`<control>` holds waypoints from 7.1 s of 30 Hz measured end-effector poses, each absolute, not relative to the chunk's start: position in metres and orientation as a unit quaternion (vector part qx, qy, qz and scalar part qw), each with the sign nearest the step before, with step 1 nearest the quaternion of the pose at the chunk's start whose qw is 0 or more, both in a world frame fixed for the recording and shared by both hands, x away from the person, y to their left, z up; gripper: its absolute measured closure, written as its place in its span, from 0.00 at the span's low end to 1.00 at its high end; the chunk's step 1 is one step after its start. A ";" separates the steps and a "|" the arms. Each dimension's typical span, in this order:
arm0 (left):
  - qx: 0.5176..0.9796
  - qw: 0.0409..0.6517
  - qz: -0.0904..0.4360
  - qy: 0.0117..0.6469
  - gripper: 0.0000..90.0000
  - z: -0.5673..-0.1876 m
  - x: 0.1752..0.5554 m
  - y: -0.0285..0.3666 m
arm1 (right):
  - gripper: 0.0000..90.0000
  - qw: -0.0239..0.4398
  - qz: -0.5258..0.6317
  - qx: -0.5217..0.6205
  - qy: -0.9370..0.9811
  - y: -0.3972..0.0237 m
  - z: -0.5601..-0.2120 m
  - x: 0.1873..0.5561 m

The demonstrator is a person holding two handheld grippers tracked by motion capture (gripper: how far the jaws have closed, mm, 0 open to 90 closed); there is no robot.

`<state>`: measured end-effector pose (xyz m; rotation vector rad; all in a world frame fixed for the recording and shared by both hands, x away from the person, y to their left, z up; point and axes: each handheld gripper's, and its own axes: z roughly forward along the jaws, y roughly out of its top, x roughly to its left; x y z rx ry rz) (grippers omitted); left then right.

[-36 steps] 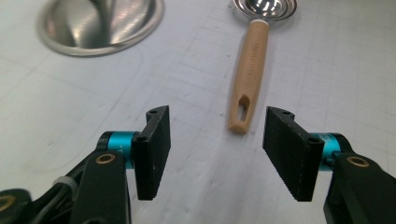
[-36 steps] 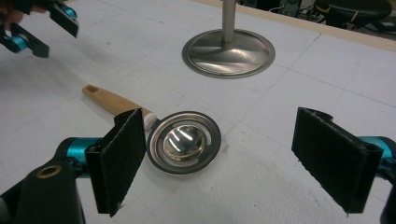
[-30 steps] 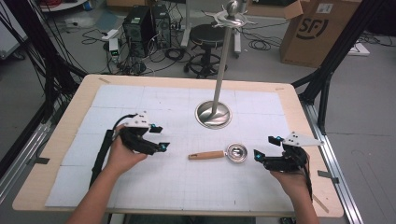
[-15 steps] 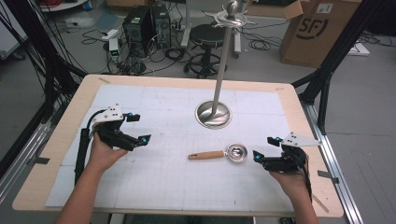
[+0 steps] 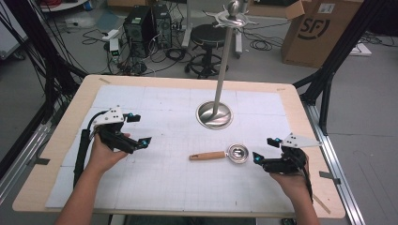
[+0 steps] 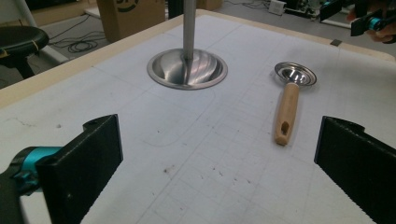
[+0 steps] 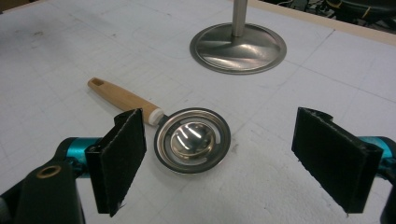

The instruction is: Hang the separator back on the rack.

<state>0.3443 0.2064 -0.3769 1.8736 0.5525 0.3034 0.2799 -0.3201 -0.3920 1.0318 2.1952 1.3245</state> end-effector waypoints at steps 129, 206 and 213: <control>0.790 0.556 0.126 0.227 0.02 -0.376 0.344 0.208 | 0.77 0.119 0.240 0.155 0.951 -0.181 -0.394 0.344; 0.787 0.567 0.124 0.212 0.02 -0.373 0.341 0.208 | 0.77 0.256 0.549 0.247 0.757 -0.287 -0.249 0.347; 0.786 0.567 0.124 0.213 0.02 -0.373 0.341 0.208 | 0.77 0.263 0.557 0.255 0.746 -0.289 -0.237 0.350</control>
